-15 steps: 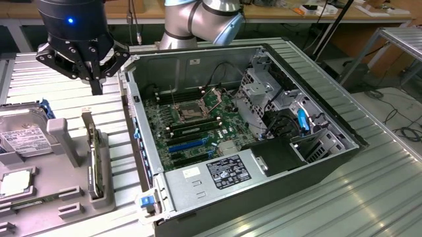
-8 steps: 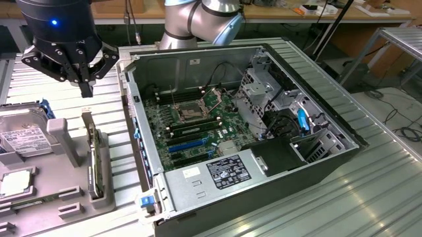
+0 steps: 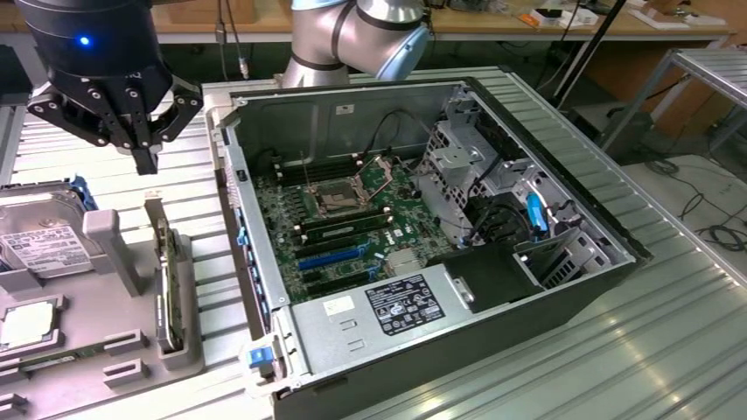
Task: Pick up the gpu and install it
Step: 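Pick up the gpu and move the gpu toward the slot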
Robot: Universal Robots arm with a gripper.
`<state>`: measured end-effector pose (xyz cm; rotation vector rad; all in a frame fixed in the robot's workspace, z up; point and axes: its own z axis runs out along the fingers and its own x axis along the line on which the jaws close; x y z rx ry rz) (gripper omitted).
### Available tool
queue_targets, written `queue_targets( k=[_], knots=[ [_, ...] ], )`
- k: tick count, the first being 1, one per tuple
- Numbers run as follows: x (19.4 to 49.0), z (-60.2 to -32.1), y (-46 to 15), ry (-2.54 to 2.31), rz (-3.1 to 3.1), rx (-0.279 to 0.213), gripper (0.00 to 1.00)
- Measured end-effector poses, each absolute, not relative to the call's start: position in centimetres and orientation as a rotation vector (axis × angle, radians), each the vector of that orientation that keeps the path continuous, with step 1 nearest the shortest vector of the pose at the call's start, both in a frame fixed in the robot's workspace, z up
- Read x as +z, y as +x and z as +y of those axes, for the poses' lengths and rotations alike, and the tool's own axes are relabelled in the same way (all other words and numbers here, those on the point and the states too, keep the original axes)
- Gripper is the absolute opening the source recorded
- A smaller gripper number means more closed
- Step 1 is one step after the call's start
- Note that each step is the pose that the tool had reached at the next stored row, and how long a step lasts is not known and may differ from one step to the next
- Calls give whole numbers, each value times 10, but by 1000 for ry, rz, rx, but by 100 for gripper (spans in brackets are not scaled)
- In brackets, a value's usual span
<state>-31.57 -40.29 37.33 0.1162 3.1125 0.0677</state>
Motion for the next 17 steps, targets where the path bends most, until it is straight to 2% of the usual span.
queue_targets(
  k=[10,17],
  knots=[
    [373,-407,-316,116,3112,68,11],
    [372,-424,-316,116,3113,68,11]
  ],
)
